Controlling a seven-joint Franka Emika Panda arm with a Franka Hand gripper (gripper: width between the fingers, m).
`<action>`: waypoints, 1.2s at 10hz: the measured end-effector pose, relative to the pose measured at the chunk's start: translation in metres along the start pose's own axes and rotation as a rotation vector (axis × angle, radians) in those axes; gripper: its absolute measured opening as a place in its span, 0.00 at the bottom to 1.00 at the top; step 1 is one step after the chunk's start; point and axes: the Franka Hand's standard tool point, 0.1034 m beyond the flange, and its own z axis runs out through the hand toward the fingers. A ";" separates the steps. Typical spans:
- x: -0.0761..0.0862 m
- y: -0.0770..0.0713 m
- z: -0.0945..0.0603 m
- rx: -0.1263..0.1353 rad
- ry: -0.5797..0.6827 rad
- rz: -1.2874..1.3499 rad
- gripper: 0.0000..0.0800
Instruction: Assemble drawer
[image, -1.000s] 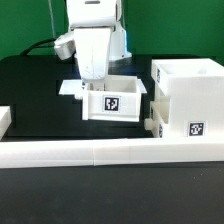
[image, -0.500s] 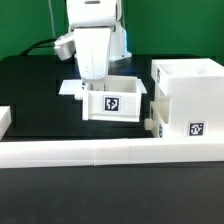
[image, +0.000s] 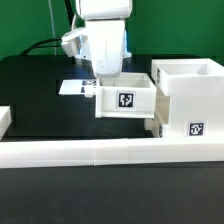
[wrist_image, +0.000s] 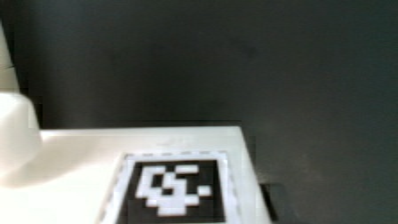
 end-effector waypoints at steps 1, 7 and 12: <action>0.000 -0.001 0.002 0.004 0.001 0.000 0.05; 0.006 -0.003 0.005 0.010 0.004 -0.004 0.05; 0.015 -0.004 0.008 0.016 0.009 -0.013 0.05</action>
Offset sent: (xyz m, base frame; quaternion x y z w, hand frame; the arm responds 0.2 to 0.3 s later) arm -0.0024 0.0063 -0.0021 -0.0002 -0.0001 -0.0061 1.0000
